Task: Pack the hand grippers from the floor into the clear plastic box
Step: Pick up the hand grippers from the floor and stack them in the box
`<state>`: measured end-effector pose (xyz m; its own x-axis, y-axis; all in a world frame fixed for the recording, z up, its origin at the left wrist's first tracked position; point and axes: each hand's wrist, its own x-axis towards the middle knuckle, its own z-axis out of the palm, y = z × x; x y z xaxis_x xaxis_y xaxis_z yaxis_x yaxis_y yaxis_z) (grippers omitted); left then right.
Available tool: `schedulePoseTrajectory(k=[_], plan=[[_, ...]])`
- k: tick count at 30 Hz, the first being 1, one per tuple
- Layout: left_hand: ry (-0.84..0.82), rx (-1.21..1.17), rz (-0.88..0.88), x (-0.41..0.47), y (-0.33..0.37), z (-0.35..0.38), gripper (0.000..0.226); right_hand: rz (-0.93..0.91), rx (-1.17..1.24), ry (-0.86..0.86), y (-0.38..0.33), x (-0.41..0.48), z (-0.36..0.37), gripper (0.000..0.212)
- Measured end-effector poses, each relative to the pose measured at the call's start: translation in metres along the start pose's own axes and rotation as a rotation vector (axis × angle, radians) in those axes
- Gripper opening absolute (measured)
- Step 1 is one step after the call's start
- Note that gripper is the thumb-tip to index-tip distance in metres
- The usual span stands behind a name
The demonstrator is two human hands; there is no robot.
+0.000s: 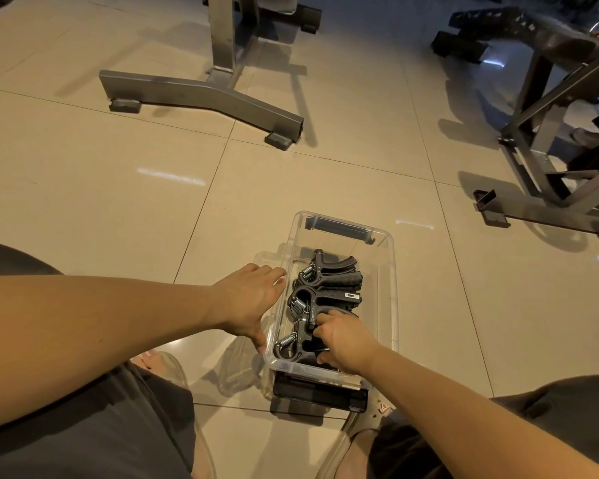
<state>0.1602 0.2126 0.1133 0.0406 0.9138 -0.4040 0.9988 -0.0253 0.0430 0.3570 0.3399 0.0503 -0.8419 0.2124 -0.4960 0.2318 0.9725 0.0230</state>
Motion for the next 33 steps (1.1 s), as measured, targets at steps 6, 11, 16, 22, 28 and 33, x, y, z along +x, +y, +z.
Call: schedulePoseTrajectory(k=[6, 11, 16, 22, 28, 33], plan=[[-0.014, 0.08, 0.006, 0.004, 0.001, -0.004, 0.114, 0.117, 0.13, 0.067, 0.0, 0.001, -0.025, 0.036], [-0.006, 0.073, -0.072, -0.009, -0.007, -0.033, 0.104, 0.314, 0.423, 0.329, 0.003, 0.007, -0.071, 0.024], [0.136, -0.102, -0.23, -0.048, -0.024, -0.081, 0.084, 0.329, 0.712, 0.521, -0.014, 0.011, -0.134, 0.026], [0.162, -0.119, -0.492, -0.149, -0.055, -0.131, 0.063, 0.115, 0.815, 0.671, -0.076, 0.014, -0.225, 0.027], [0.092, -0.14, -0.708, -0.269, -0.096, -0.144, 0.065, -0.151, 0.761, 0.672, -0.154, 0.03, -0.294, 0.025], [0.145, -0.258, -0.873, -0.357, -0.145, -0.112, 0.063, -0.303, 0.718, 0.663, -0.238, 0.064, -0.328, 0.026]])
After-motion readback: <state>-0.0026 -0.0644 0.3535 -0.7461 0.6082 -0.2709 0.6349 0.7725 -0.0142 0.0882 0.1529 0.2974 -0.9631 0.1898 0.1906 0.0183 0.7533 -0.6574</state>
